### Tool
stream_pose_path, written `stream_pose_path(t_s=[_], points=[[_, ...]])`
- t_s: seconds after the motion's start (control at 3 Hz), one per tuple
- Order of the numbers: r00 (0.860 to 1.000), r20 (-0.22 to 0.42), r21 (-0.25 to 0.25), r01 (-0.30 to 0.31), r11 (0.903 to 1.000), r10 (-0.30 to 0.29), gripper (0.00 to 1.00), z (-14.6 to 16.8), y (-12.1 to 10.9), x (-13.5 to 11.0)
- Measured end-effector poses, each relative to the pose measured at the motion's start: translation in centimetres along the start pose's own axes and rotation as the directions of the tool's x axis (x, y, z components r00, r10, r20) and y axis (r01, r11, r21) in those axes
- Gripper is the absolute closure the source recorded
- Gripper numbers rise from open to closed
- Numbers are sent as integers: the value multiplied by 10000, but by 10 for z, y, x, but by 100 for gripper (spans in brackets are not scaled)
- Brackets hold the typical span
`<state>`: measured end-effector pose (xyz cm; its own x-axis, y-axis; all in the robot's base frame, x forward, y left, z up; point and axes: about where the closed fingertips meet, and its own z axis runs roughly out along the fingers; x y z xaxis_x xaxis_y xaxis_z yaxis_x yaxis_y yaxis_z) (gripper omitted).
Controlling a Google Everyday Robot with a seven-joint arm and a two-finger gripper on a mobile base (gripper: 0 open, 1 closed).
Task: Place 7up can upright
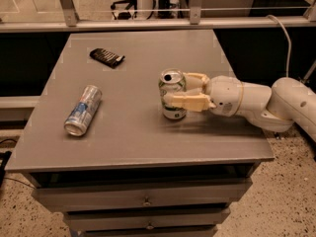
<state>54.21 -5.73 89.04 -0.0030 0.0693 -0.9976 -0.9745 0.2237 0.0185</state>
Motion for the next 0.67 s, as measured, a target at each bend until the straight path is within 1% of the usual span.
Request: stream_pose_path(t_s=[0.33,0.67], points=[[9993,-358,193,-48,9998,55,14,-17,0,3],[9923,-1225,388,228,9990,-179,0,-55,-3,-13]])
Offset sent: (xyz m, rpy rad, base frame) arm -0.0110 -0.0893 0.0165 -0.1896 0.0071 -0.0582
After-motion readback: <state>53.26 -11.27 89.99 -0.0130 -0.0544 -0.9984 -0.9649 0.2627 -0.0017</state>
